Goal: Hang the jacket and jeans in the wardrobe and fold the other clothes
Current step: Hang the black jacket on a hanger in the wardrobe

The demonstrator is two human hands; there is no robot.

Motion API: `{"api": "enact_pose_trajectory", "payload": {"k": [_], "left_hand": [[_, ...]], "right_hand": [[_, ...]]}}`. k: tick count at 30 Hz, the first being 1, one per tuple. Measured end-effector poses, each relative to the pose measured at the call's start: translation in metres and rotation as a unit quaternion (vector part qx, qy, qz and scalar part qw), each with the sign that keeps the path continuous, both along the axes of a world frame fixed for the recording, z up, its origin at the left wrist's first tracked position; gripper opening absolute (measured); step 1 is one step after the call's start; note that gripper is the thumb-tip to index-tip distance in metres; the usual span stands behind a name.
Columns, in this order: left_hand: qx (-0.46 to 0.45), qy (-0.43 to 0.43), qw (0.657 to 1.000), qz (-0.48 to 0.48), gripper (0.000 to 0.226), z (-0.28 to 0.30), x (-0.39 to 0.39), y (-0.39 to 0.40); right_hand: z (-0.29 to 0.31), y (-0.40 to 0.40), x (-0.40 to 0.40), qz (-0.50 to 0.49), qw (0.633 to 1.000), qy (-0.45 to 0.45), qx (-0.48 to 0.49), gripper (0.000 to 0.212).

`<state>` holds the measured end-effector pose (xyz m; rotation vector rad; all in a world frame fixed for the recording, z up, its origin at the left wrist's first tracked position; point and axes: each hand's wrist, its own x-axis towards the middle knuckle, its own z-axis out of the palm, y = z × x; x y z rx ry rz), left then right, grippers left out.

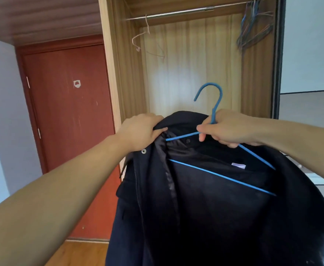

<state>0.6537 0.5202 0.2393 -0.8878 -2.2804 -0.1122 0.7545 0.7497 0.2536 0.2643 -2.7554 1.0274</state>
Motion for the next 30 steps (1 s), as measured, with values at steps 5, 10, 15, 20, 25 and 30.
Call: {"api": "enact_pose_trajectory", "payload": {"k": [5, 10, 15, 20, 25, 30], "left_hand": [[-0.114, 0.114, 0.986, 0.051, 0.035, 0.023, 0.004, 0.003], [-0.161, 0.102, 0.979, 0.078, 0.031, 0.012, -0.004, -0.005], [-0.061, 0.023, 0.994, 0.086, 0.018, -0.001, -0.011, 0.003], [-0.021, -0.082, 0.994, 0.068, 0.027, -0.025, -0.008, 0.036], [0.007, -0.076, 0.989, -0.124, 0.052, -0.036, -0.002, 0.067], [-0.062, 0.075, 0.99, -0.104, 0.048, -0.017, -0.011, 0.076]], "right_hand": [[-0.018, -0.025, 0.008, 0.022, 0.994, -0.061, 0.093, 0.031], [-0.007, -0.021, 0.012, -0.011, 0.998, -0.064, 0.002, 0.027], [-0.006, -0.014, 0.013, -0.075, 0.996, -0.016, -0.044, 0.029], [-0.01, -0.02, 0.009, -0.1, 0.988, -0.021, -0.117, 0.021], [-0.001, -0.015, 0.008, -0.098, 0.979, -0.038, -0.173, 0.019], [0.006, -0.003, 0.019, -0.071, 0.989, 0.013, -0.13, 0.021]]}}
